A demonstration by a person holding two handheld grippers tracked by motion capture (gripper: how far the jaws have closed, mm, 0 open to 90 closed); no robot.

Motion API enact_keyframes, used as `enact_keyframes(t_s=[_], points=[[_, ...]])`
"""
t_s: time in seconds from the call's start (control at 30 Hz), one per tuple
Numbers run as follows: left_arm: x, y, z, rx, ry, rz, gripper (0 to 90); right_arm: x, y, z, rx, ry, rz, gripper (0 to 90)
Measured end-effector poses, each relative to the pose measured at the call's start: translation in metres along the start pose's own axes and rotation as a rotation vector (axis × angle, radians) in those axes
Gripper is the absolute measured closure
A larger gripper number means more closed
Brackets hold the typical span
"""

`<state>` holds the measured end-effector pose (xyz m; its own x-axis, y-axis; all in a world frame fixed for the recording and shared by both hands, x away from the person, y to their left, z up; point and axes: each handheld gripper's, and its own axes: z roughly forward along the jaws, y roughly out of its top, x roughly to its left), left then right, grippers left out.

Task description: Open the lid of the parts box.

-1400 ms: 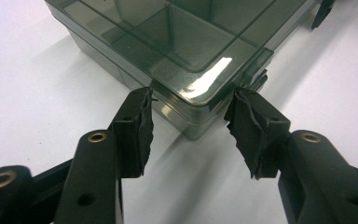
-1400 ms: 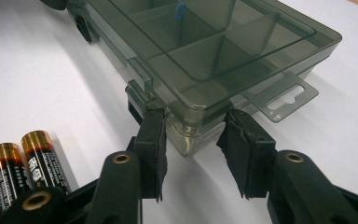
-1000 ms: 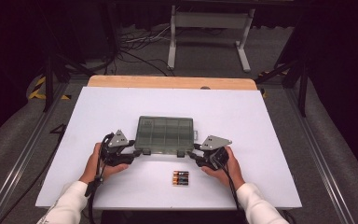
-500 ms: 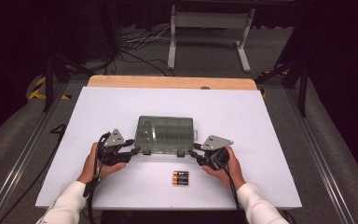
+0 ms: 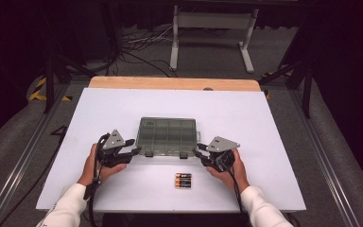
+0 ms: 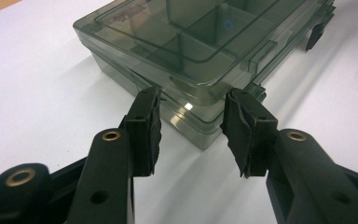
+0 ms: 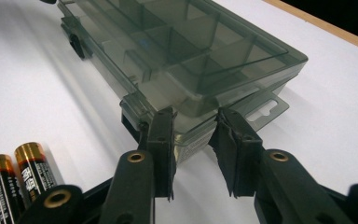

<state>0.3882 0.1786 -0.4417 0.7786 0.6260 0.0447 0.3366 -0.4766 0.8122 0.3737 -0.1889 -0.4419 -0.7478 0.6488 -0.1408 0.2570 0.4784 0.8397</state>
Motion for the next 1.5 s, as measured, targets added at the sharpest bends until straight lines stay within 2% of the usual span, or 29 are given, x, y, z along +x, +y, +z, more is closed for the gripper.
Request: enact_keyframes(t_s=[0.2,0.3,0.37,0.5,0.53,0.6,0.77,0.87,0.93,1.07,1.1,1.2,1.3,1.4,1.5], points=[[0.0,0.001,-0.002,-0.015,0.002,0.015,58.4,0.0,0.001,-0.001,-0.029,-0.022,-0.002,67.1],[0.0,0.002,-0.003,-0.018,0.01,0.018,61.3,0.0,0.001,-0.002,-0.039,-0.033,-0.001,69.4],[0.0,0.002,-0.003,-0.021,0.0,0.014,62.4,-0.001,0.001,-0.003,-0.042,-0.044,-0.006,70.6],[0.001,0.001,-0.005,-0.018,0.001,0.017,73.3,0.0,0.002,-0.002,-0.043,-0.054,-0.016,72.5],[0.002,0.001,-0.006,-0.021,-0.001,0.014,79.7,0.0,0.002,-0.003,-0.045,-0.064,-0.021,73.2],[0.003,0.0,-0.007,-0.029,-0.007,0.009,82.0,0.0,0.002,-0.003,-0.046,-0.07,-0.024,73.8],[0.001,0.0,-0.004,-0.021,0.04,0.034,88.9,0.0,0.002,-0.001,-0.048,-0.087,-0.037,70.4],[0.002,0.0,-0.004,-0.025,0.057,0.033,89.2,0.0,0.003,-0.002,-0.052,-0.11,-0.05,69.2],[0.003,0.0,-0.004,-0.026,0.07,0.033,88.3,0.0,0.003,-0.001,-0.05,-0.131,-0.058,63.4],[0.003,0.0,-0.003,-0.031,0.099,0.032,75.4,0.001,0.004,-0.001,-0.051,-0.15,-0.086,63.6],[0.002,0.0,-0.002,-0.025,0.127,0.04,70.1,0.001,0.004,-0.001,-0.057,-0.152,-0.091,64.2],[0.001,0.002,0.0,-0.029,0.137,0.062,63.7,0.002,0.006,-0.001,-0.067,-0.157,-0.112,66.0],[-0.001,0.005,0.0,-0.043,0.174,0.091,61.4,0.003,0.009,0.0,-0.072,-0.149,-0.115,67.9],[0.0,0.01,0.0,-0.058,0.199,0.117,63.4,0.004,0.014,0.0,-0.09,-0.171,-0.134,69.8],[0.0,0.013,0.001,-0.073,0.202,0.122,65.3,0.002,0.017,-0.001,-0.105,-0.18,-0.138,70.5]])
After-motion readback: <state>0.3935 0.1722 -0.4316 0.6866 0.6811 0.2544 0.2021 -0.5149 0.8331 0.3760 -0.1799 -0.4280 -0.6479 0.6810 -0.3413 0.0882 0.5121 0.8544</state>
